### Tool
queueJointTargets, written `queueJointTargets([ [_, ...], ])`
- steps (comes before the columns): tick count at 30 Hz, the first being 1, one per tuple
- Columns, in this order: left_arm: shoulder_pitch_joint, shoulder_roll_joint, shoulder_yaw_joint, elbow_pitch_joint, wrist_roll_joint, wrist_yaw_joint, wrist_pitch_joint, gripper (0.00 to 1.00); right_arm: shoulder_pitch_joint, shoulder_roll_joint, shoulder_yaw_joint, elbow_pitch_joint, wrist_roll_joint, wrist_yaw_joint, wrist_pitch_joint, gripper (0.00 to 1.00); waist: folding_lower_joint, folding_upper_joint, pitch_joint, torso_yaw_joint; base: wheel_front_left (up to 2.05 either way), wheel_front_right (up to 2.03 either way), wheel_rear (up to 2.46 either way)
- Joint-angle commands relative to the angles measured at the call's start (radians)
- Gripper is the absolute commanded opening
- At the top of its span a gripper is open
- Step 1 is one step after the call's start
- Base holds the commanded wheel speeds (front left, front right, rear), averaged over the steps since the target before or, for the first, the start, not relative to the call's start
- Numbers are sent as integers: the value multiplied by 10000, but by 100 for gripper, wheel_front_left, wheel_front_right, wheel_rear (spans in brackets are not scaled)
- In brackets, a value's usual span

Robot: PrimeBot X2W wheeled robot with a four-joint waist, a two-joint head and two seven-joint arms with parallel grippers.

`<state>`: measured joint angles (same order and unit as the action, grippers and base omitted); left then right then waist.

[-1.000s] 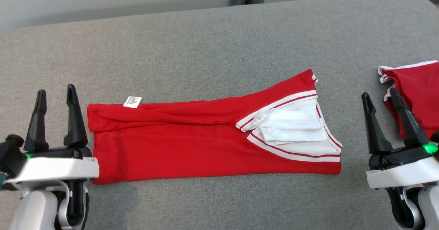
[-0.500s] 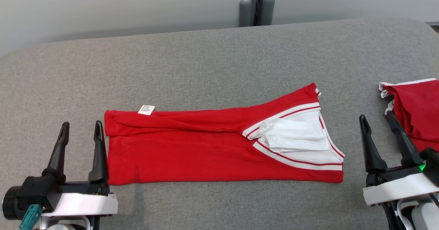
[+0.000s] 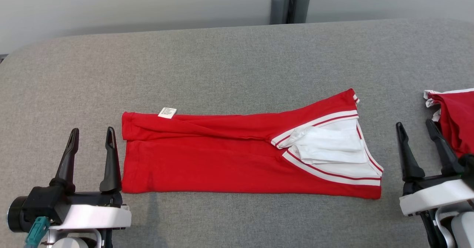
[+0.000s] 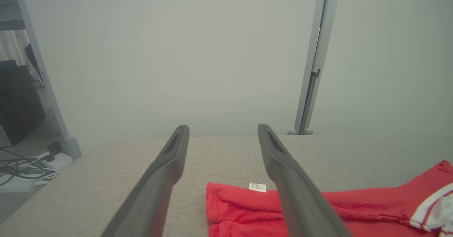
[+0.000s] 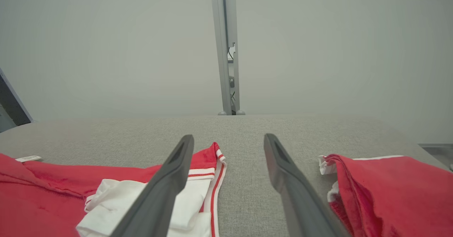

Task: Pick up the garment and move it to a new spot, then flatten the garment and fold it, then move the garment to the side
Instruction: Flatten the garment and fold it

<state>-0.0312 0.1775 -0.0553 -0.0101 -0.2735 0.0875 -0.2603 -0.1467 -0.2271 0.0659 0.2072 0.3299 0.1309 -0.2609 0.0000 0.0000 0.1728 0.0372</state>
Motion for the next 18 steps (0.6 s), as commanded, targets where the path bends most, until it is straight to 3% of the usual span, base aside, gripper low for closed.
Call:
queueJointTargets([
  [1,-167,-1,21,6,73,-63,-34,100,-179,-75,-26,44,-80,-5,9,100,0,0,69,46,0,0,0],
  [18,-1014,-579,-248,244,394,-411,-34,100,-2184,204,1406,3828,854,-5,668,100,0,0,1185,629,0,0,0],
])
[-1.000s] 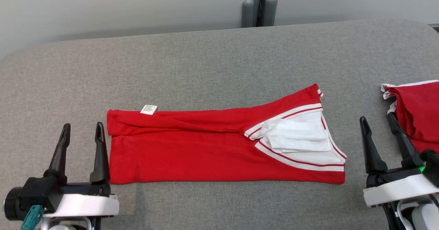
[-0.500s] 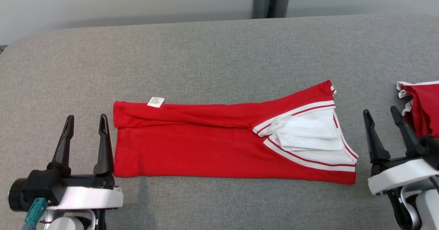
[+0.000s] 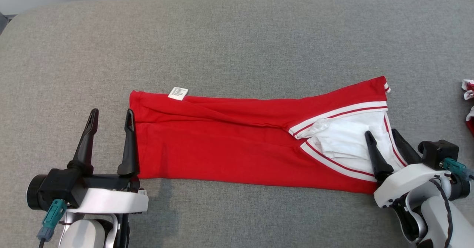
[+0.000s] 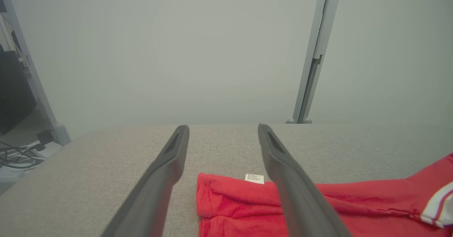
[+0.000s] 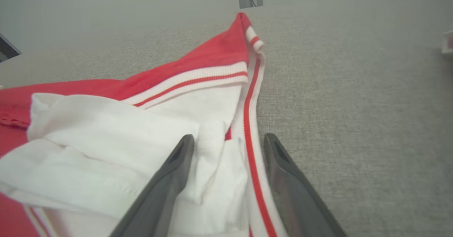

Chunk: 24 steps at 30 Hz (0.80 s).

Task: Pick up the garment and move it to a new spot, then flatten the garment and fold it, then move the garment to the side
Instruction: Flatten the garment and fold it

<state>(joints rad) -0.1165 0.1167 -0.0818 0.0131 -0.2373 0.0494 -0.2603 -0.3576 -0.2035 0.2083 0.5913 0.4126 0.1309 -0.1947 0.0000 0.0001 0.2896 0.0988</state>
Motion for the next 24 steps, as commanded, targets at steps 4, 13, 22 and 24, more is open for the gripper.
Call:
queueJointTargets([
  [4,-178,-30,84,44,117,-83,-34,100,-88,50,338,596,355,-5,237,100,0,-1,64,5,0,0,0],
  [13,-86,-111,209,45,229,-158,-34,100,90,-144,1243,707,1171,-8,165,0,0,-1,-33,-202,0,0,0],
  [22,44,-77,305,47,309,-209,-34,100,16,-1168,473,-188,1191,-15,-579,0,0,-1,-188,-593,0,0,0],
  [24,58,-77,315,59,316,-196,-34,100,124,-1396,138,-317,1122,-15,-620,0,0,-1,-235,-667,0,0,0],
])
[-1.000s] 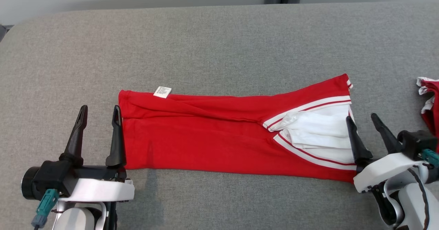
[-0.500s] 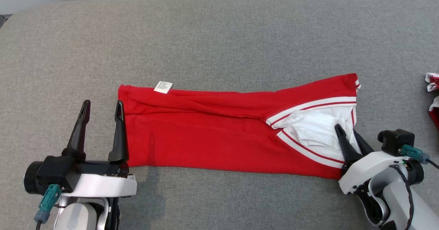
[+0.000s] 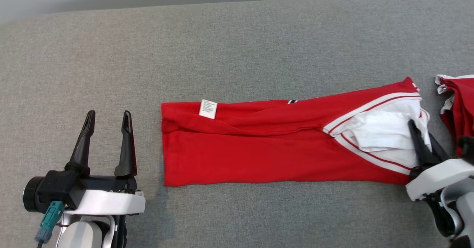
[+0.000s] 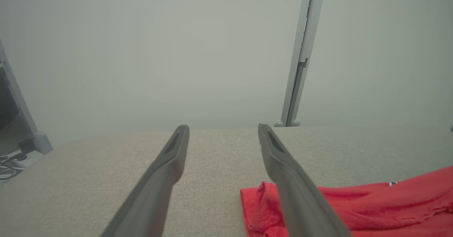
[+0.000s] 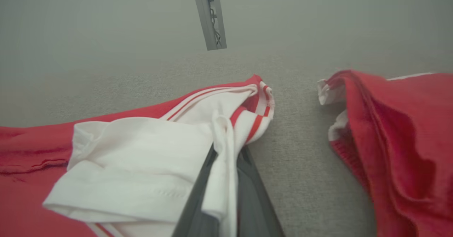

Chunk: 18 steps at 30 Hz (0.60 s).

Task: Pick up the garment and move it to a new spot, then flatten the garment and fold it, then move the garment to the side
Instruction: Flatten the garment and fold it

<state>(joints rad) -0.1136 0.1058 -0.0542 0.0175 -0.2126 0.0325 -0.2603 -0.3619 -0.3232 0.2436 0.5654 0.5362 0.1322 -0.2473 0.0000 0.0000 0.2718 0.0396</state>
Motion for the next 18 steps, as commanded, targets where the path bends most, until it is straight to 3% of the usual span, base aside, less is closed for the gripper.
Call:
queueJointTargets([
  [1,28,32,39,15,69,-27,-34,100,167,-199,-215,-58,-115,-29,-95,0,0,0,-57,-76,0,0,0],
  [9,43,28,52,57,42,-86,-35,100,174,-223,-479,-762,-322,-26,-100,0,0,0,-178,-278,0,0,0],
  [18,-12,77,76,85,-36,-140,-35,100,-518,458,313,-3348,-958,-18,706,0,0,0,-238,-327,0,0,0],
])
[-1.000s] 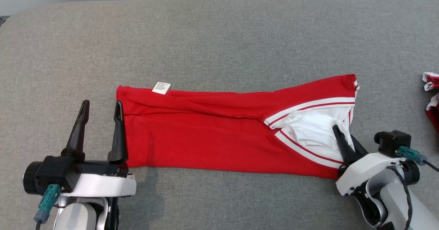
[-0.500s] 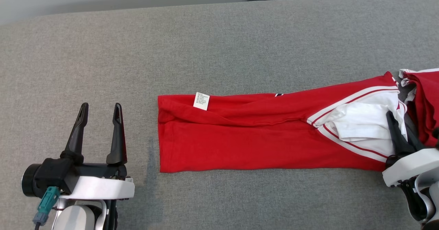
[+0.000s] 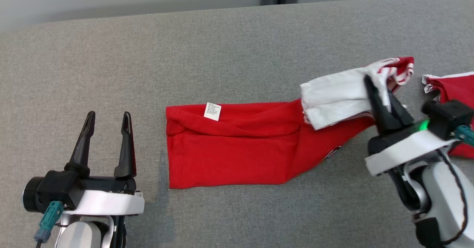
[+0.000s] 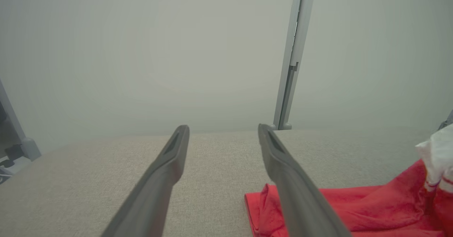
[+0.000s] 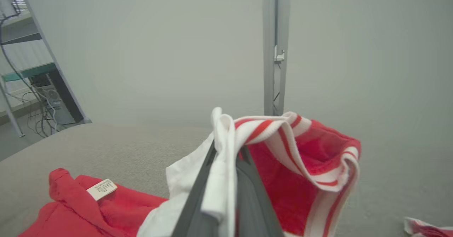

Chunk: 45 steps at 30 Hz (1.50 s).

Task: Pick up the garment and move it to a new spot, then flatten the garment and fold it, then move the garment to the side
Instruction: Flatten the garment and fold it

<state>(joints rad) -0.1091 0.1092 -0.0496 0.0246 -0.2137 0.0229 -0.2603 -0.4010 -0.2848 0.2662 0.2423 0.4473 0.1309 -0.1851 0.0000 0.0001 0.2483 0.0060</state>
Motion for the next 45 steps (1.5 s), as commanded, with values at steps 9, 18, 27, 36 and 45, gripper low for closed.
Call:
queueJointTargets([
  [9,-281,-80,-162,111,-127,-169,-35,100,-1120,1482,2923,-814,-139,-5,1474,0,0,-1,109,422,0,0,0],
  [18,-727,-260,-431,471,-179,-376,-33,100,-2166,2151,4942,1633,607,-5,1500,0,0,-1,478,1087,0,0,0],
  [27,-1002,-381,-437,787,-76,-522,-35,100,-2941,2325,6093,3145,1614,-5,602,23,0,-1,713,1198,0,0,0],
  [36,-1072,-418,-343,1000,7,-639,-35,100,-3456,2308,7242,2666,2261,-5,-263,100,0,-1,591,1048,0,0,0],
  [45,-680,-391,3,1033,143,-663,-33,100,-2844,1958,5944,1201,1525,-6,-774,100,0,-1,188,558,0,0,0],
])
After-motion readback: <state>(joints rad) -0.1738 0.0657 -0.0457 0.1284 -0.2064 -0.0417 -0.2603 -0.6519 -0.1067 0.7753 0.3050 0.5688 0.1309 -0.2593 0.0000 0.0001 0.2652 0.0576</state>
